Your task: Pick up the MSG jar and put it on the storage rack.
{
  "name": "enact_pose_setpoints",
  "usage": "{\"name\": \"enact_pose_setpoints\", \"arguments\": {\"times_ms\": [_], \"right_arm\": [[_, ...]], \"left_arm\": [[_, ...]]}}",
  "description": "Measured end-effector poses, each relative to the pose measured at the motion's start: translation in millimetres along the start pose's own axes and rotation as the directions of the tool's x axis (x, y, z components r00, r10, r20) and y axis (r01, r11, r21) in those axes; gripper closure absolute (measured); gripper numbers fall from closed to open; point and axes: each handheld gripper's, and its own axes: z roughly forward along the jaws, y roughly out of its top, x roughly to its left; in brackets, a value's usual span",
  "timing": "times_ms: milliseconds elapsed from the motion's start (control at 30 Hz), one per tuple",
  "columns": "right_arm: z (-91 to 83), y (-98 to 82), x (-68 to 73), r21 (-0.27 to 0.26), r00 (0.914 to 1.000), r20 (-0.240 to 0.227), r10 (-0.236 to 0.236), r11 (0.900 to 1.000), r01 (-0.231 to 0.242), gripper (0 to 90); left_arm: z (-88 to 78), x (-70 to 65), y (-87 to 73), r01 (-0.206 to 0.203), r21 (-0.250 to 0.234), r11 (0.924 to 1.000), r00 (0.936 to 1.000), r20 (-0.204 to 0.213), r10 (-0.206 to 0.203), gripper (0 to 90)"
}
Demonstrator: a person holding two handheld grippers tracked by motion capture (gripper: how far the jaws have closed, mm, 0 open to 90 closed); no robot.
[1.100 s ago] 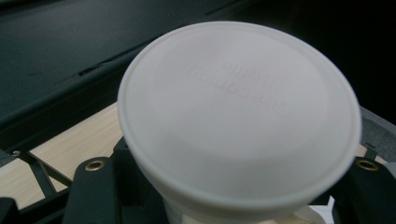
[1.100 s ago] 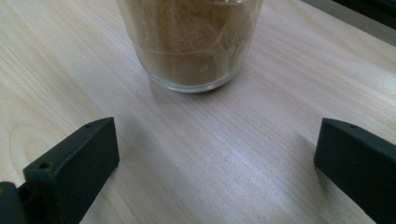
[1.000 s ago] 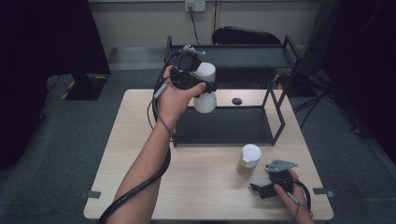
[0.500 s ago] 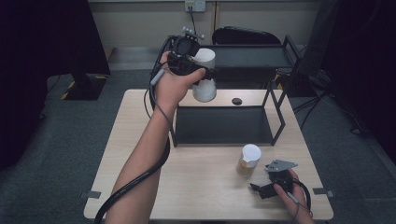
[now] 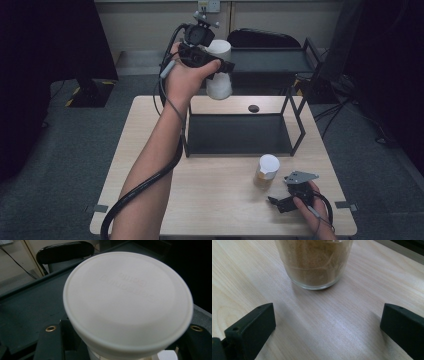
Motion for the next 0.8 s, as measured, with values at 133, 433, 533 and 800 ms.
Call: {"name": "enact_pose_setpoints", "arguments": {"times_ms": [133, 433, 533, 800], "right_arm": [[0.0, 0.0, 0.0, 0.0, 1.0, 0.0, 0.0, 1.0, 0.0, 0.0], [0.1, -0.2, 0.1, -0.001, 1.0, 0.0, 0.0, 1.0, 0.0, 0.0], [0.1, -0.1, 0.1, -0.001, 1.0, 0.0, 0.0, 1.0, 0.0, 0.0], [0.0, -0.1, 0.0, 0.0, 1.0, 0.0, 0.001, 1.0, -0.001, 0.0]], "left_arm": [[-3.2, 3.9, 6.8, 0.006, 0.0, 1.0, 1.0, -0.006, -0.006, 35.3], [-10.2, 11.3, 23.2, 0.019, -0.012, 0.9997, 0.9992, -0.036, -0.019, 35.3], [-10.3, 12.2, 28.9, 0.018, -0.012, 0.9998, 0.9987, -0.047, -0.019, 35.3], [1.3, 19.9, 43.9, 0.033, -0.006, 0.9994, 0.9974, -0.063, -0.033, 35.3]]}}
